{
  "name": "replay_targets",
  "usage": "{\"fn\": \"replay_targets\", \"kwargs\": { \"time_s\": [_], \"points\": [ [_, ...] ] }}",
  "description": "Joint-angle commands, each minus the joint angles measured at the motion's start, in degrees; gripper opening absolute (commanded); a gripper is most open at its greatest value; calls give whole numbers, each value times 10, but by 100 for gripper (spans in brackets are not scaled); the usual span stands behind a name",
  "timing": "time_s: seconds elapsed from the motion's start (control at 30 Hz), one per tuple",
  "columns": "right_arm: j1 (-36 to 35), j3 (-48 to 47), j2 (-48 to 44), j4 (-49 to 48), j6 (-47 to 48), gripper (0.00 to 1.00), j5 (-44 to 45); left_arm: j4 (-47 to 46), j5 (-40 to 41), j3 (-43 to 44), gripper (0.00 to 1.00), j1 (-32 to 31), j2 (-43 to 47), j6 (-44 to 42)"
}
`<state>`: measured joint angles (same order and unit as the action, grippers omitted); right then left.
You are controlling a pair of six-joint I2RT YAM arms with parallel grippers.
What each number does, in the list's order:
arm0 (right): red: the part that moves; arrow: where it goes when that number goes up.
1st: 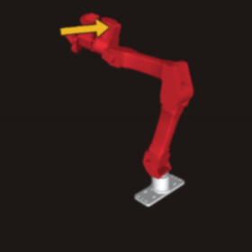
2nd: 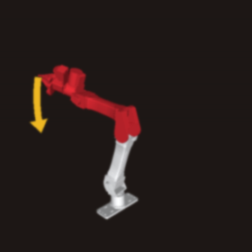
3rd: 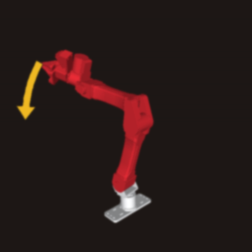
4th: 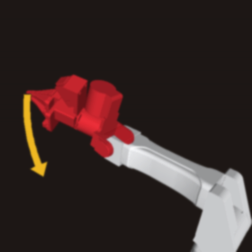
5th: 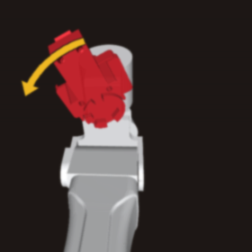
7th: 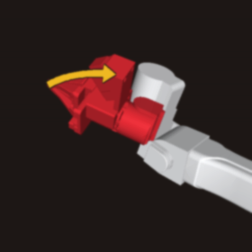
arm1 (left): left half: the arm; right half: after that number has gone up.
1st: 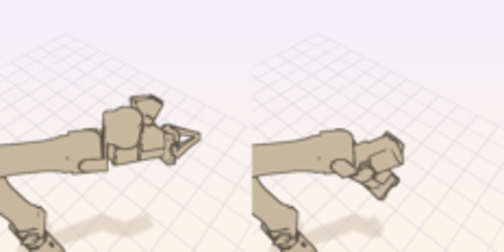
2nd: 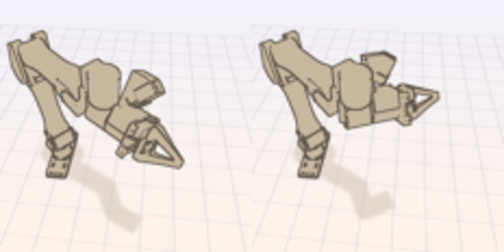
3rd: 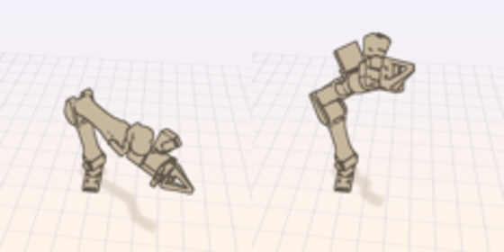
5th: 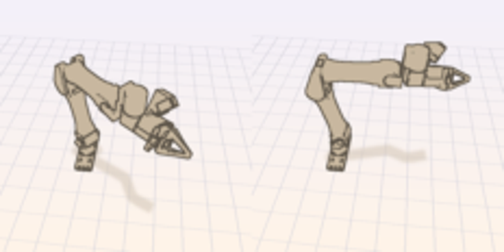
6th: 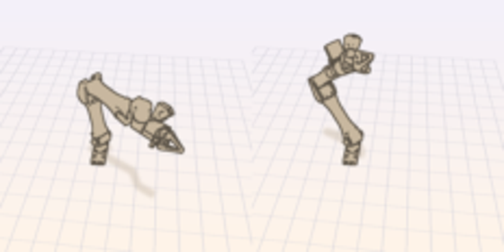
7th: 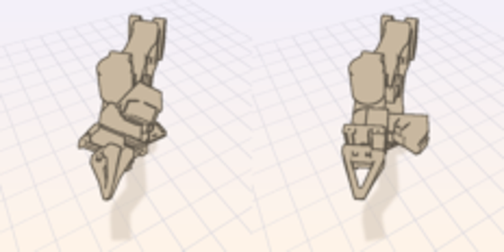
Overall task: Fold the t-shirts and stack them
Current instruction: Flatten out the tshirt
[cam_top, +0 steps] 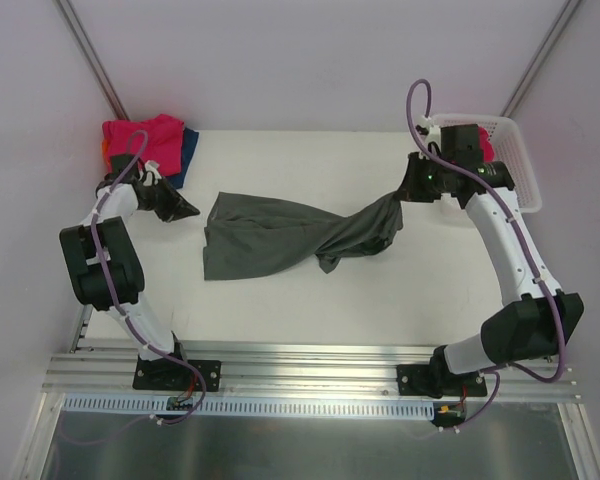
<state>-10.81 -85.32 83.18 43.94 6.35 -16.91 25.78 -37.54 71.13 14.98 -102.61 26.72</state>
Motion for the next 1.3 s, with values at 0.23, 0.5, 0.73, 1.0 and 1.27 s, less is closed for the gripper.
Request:
{"fn": "replay_targets", "kwargs": {
  "time_s": [0.23,0.5,0.73,1.0,1.27],
  "points": [
    [47,-159,69,-31,35,1,28,8,-29,137,0,11,34,-58],
    [41,-168,82,-36,25,1,14,26,-58,20,23,1,74,-37],
    [41,-135,71,-38,16,1,3,34,-41,-106,89,-78,97,-47],
    [42,-128,70,-43,8,1,-5,30,-25,-56,59,-107,41,-45],
    [42,-107,49,-42,11,1,2,21,-17,-29,49,-130,-6,-42]
  ]
}}
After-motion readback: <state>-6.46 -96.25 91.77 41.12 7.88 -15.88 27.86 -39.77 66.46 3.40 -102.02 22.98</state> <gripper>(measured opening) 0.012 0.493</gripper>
